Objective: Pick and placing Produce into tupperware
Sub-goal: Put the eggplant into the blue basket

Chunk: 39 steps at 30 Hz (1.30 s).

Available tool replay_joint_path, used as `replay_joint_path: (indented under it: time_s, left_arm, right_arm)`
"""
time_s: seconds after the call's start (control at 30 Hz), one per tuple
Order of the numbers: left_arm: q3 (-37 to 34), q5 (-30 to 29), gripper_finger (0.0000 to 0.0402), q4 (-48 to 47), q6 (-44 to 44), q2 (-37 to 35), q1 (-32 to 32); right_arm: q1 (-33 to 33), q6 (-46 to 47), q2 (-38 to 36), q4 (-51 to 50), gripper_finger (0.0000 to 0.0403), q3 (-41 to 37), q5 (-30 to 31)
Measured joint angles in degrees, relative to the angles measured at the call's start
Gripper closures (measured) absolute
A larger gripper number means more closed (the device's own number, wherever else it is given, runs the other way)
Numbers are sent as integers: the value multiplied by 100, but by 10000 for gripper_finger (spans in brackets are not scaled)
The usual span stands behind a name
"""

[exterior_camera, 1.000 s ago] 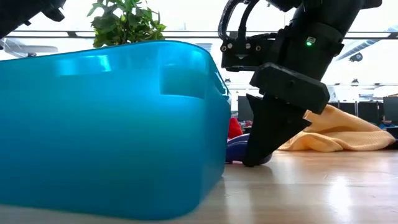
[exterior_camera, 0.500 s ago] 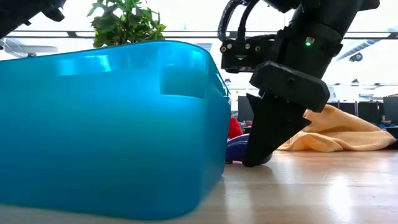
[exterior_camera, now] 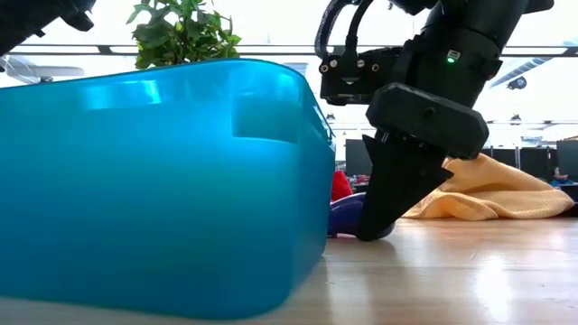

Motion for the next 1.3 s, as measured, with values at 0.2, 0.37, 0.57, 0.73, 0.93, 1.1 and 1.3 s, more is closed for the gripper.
replay_joint_path:
  time_s: [0.2, 0.37, 0.57, 0.73, 0.93, 1.1, 1.3]
  left_arm:
    - [0, 1, 202, 0, 0, 0, 1]
    - [0, 1, 202, -1, 0, 0, 1]
    - [0, 2, 202, -2, 0, 0, -1]
    - [0, 2, 202, 0, 0, 0, 1]
    - [0, 1, 202, -2, 0, 2, 1]
    - [0, -1, 202, 0, 0, 0, 1]
    - [0, 2, 202, 0, 0, 0, -1]
  right_arm:
    - [-7, -40, -7, -71, 255, -7, 71]
    - [-7, -39, -50, -100, 253, -12, 68]
    - [-7, -40, -243, -407, 262, -34, 1]
    - [-7, 8, -469, -729, 264, -35, 4]
    - [-4, -16, -720, -714, 265, -33, 176]
    - [-4, -29, -891, -724, 265, -31, 224]
    - [-4, -37, -1031, -712, 264, -2, 255]
